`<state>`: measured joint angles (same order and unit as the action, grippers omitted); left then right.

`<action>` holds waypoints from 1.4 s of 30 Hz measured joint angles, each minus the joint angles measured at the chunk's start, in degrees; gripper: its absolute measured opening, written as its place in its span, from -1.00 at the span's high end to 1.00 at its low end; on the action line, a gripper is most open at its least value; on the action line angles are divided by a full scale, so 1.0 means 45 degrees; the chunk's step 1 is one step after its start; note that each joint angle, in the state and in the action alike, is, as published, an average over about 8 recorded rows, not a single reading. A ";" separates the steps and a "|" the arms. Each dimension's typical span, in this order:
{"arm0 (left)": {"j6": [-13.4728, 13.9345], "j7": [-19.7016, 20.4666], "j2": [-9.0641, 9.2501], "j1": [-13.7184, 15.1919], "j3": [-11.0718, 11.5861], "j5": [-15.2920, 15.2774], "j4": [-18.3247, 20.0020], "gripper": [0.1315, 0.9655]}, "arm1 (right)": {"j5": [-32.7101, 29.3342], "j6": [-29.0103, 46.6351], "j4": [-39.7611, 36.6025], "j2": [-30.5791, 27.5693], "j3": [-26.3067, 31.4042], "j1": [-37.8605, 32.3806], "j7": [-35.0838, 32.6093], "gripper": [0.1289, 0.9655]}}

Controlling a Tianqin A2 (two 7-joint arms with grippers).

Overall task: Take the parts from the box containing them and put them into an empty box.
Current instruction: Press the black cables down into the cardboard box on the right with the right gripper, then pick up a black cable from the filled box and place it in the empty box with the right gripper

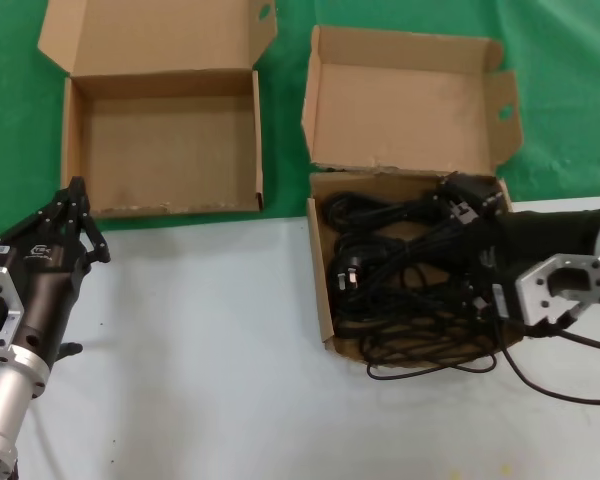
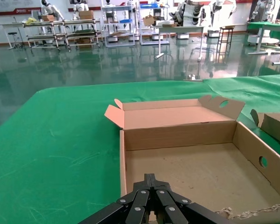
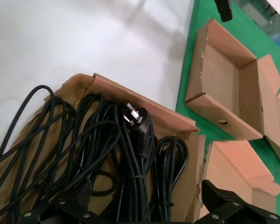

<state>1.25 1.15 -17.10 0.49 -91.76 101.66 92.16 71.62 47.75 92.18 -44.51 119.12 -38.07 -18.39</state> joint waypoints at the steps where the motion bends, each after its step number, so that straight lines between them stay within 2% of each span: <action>1: 0.0000 0.0000 0.0000 0.0000 0.0000 0.0000 0.0000 0.95 | -0.0062 0.0005 -0.0100 0.0112 0.0036 -0.0050 -0.0070 -0.82; 9: 0.0000 0.0000 0.0000 0.0000 0.0000 0.0000 0.0000 0.97 | -0.0589 0.0071 -0.0694 0.0765 0.0271 -0.0384 -0.0429 -0.57; 17: 0.0000 0.0000 0.0000 0.0000 0.0000 0.0000 0.0000 0.97 | -0.0912 0.0179 -0.1015 0.1078 0.0365 -0.0629 -0.0609 -0.12; 18: 0.0000 0.0000 0.0000 0.0000 0.0000 0.0000 0.0000 0.97 | -0.0942 0.0195 -0.1034 0.1101 0.0369 -0.0647 -0.0620 -0.12; 26: 0.0000 0.0000 0.0000 0.0000 0.0000 0.0000 0.0000 0.97 | -0.1125 0.0322 -0.1057 0.1195 0.0379 -0.0681 -0.0625 0.38; 35: 0.0000 0.0000 0.0000 0.0000 0.0000 -0.0001 0.0000 0.97 | -0.1305 0.0402 -0.0944 0.1249 0.0400 -0.0576 -0.0593 0.72; 42: 0.0000 0.0000 0.0000 0.0000 0.0000 -0.0001 0.0000 0.97 | -0.1528 0.0472 -0.0535 0.1211 0.0286 -0.0638 -0.0427 0.76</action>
<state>1.25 1.15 -17.10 0.49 -91.76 101.66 92.16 64.74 49.88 89.77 -39.06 120.41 -40.95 -20.32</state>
